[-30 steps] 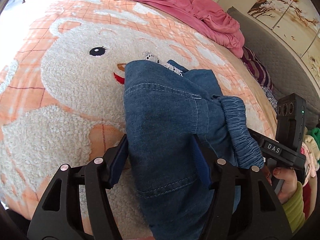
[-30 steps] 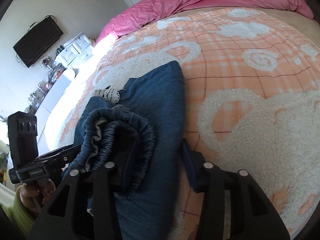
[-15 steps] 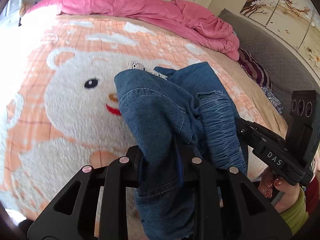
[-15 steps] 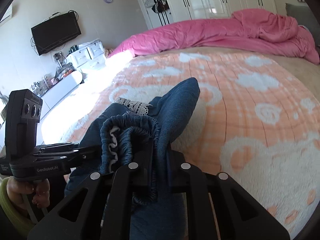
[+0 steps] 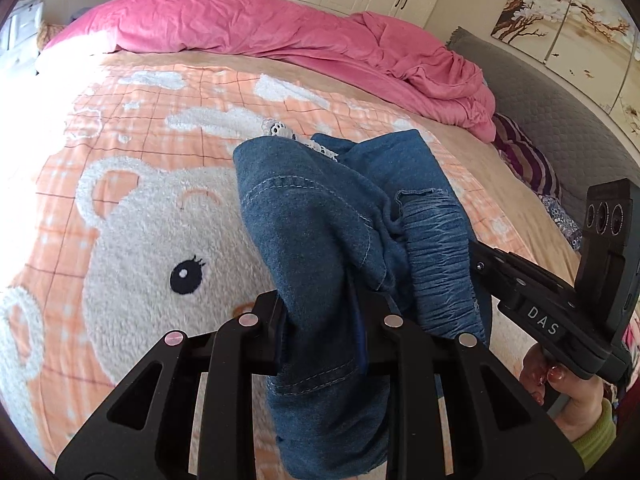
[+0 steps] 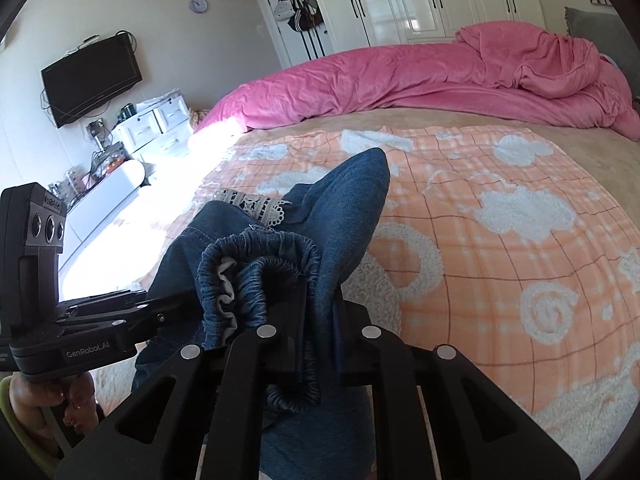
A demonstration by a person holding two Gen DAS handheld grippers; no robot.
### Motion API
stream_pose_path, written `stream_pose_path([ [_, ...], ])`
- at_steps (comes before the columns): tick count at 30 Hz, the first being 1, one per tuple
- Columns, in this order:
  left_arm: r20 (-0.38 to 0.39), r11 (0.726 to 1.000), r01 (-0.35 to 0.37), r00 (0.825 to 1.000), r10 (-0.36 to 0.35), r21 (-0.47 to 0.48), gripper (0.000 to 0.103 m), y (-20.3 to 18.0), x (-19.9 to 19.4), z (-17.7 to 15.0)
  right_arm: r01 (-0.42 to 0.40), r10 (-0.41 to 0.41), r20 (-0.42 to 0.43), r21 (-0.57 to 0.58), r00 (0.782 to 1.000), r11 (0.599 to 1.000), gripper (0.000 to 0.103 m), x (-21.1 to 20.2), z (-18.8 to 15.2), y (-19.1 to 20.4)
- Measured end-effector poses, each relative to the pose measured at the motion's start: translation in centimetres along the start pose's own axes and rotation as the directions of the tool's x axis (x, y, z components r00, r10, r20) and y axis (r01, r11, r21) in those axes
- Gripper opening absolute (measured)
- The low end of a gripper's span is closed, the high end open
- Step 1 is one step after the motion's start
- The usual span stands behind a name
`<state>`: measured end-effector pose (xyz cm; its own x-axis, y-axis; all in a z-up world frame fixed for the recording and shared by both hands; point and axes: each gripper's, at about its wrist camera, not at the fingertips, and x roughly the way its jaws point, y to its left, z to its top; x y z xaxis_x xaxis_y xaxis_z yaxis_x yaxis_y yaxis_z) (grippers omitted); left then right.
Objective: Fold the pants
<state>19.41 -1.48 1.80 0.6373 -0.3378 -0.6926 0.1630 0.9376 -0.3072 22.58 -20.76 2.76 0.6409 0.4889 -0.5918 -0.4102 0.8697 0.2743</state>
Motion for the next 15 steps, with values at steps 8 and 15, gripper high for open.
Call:
stream_pose_path([
  [8,-0.013,1.000,-0.016,1.000,0.016,-0.001,0.017,1.3,3.0,0.8,0.027,-0.025,-0.057,0.028,0.998,0.999,0.010,3.3,0.0,-1.4],
  [15,-0.051,0.999,-0.043,0.998,0.042,-0.017,0.019,2.5,4.7,0.2,0.065,-0.055,-0.123,0.078,0.991,0.995,0.012,4.8,-1.2,-3.0],
])
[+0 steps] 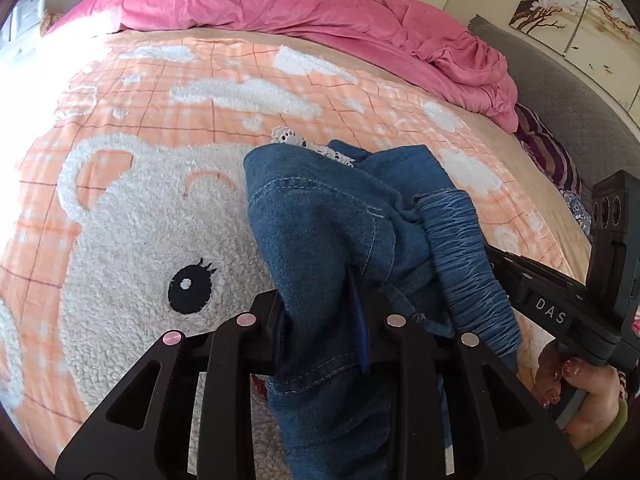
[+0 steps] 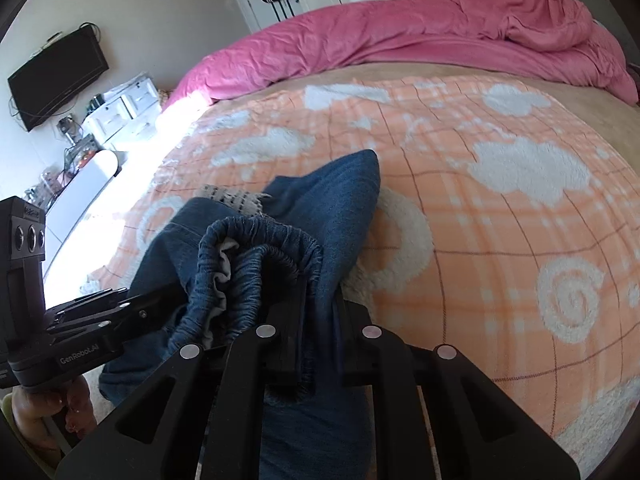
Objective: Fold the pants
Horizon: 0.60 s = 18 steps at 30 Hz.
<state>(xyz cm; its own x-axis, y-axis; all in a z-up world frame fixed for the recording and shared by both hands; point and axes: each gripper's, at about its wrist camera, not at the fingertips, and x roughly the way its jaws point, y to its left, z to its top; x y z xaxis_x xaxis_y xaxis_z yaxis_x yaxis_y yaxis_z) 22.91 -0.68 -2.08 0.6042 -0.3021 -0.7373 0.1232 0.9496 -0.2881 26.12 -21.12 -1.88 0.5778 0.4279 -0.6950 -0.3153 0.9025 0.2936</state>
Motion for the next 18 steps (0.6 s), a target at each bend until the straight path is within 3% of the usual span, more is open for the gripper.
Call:
stream_pose_path([
  [5,-0.005,1.000,-0.001,1.000,0.001,-0.012,0.023,0.4,0.3,-0.3,0.028,-0.027,-0.026,0.034,0.999,0.999,0.019,0.4,-0.5,-0.9],
  [9,-0.005,1.000,-0.012,1.000,0.012,-0.020,0.030,0.5,0.4,-0.5,0.058,-0.058,-0.024,0.039,0.998,0.998,0.036,0.1,-0.7,-1.4],
  [18,0.003,0.998,-0.041,0.999,0.041,-0.038,0.055,1.1,-0.9,-1.5,0.111,-0.111,0.007,0.041,0.994,0.993,0.057,-1.2,-1.3,-2.1],
])
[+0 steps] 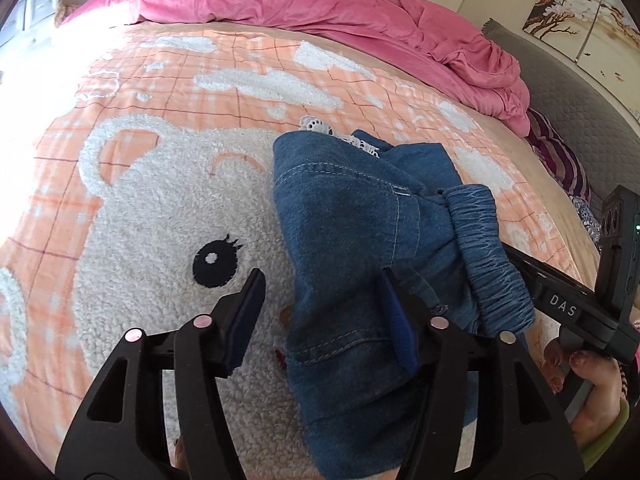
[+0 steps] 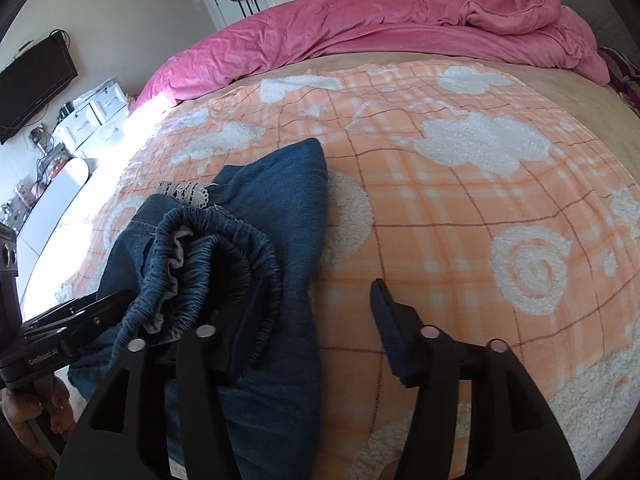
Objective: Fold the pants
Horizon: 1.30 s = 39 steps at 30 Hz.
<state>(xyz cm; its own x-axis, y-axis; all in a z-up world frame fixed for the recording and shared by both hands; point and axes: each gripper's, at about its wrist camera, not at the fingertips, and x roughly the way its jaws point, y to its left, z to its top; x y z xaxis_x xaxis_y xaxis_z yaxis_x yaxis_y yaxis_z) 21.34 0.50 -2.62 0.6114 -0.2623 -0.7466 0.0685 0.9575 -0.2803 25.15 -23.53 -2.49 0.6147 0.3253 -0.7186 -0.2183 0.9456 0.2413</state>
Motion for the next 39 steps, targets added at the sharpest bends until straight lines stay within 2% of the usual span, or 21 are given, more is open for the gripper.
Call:
stream_pose_path([
  [2,0.001,1.000,-0.003,1.000,0.003,-0.003,0.060,0.2,-0.4,-0.2,0.007,-0.007,0.011,0.001,1.000,1.000,0.057,-0.5,-0.2,-0.2],
  [4,0.002,1.000,-0.002,1.000,0.002,-0.002,0.065,0.3,-1.0,-0.5,0.010,-0.010,0.027,0.003,1.000,1.000,0.064,-1.0,-0.3,-0.3],
  [6,0.007,1.000,-0.008,1.000,0.008,0.000,0.069,0.4,-1.6,-0.8,0.009,-0.009,0.048,0.009,0.999,1.000,0.064,-1.7,-0.5,-0.5],
  [9,0.020,1.000,-0.024,1.000,0.024,0.004,0.074,0.4,-2.4,-1.1,0.021,-0.020,0.077,-0.006,0.997,1.000,0.079,-2.8,-0.8,-0.2],
  [11,0.028,0.999,-0.031,0.999,0.031,0.009,0.076,0.3,-3.0,-1.4,0.020,-0.018,0.094,-0.020,0.995,1.000,0.079,-3.5,-0.9,0.1],
  [13,0.033,1.000,-0.028,0.999,0.028,0.006,0.080,0.2,-3.7,-1.9,0.018,-0.015,0.115,-0.025,0.993,1.000,0.086,-4.3,-1.1,0.4],
  [19,0.058,0.998,-0.051,0.997,0.049,0.027,0.088,-0.1,-5.5,-3.7,0.024,-0.015,0.174,-0.053,0.985,0.998,0.093,-6.5,-2.1,1.3],
  [24,0.079,0.996,-0.074,0.994,0.070,0.052,0.092,-0.8,-6.9,-5.2,0.047,-0.034,0.188,-0.065,0.982,0.997,0.096,-7.8,-3.9,1.9],
  [28,0.106,0.993,-0.099,0.990,0.091,0.069,0.093,-1.3,-8.1,-6.7,0.105,-0.083,0.232,-0.083,0.969,0.991,0.096,-9.1,-5.2,2.4],
  [33,0.158,0.987,-0.130,0.981,0.114,0.095,0.093,-2.1,-9.9,-8.0,0.123,-0.099,0.270,-0.071,0.958,0.990,0.098,-10.8,-6.3,2.3],
  [39,0.178,0.986,-0.130,0.978,0.110,0.106,0.093,-3.1,-11.7,-9.7,0.142,-0.112,0.284,-0.087,0.952,0.986,0.098,-12.3,-8.1,2.7],
])
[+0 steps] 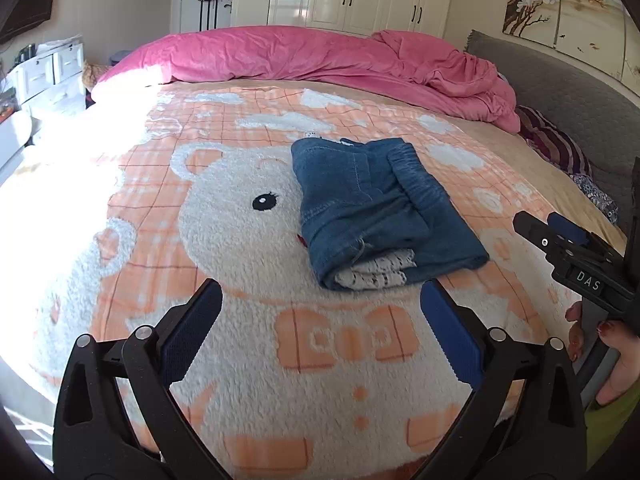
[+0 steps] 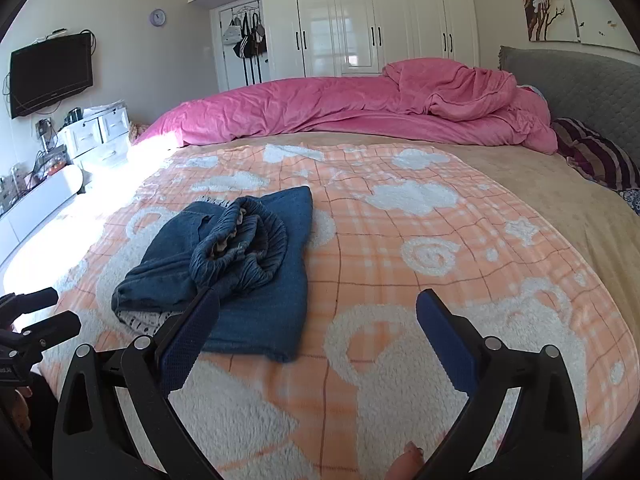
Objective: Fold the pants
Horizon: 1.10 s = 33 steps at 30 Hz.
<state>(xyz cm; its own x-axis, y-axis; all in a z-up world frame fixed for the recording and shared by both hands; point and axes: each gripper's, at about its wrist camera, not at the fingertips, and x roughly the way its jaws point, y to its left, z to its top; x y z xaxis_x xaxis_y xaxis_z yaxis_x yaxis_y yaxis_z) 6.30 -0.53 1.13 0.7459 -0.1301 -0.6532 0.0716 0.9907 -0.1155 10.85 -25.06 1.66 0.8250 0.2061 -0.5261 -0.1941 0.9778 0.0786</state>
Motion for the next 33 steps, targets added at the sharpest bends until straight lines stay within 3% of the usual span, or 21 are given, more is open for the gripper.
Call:
stream_pose_path([
  [19,0.023,1.000,-0.007,1.000,0.007,0.028,0.093,-2.7,-4.5,-3.0,-0.027,0.028,0.052,-0.018,0.998,0.999,0.098,-7.7,-2.3,1.0],
  [33,0.012,1.000,-0.007,1.000,0.007,0.014,0.093,-2.8,-6.1,-5.0,-0.038,0.041,0.076,-0.042,0.996,0.998,0.098,-10.5,-2.8,2.0],
])
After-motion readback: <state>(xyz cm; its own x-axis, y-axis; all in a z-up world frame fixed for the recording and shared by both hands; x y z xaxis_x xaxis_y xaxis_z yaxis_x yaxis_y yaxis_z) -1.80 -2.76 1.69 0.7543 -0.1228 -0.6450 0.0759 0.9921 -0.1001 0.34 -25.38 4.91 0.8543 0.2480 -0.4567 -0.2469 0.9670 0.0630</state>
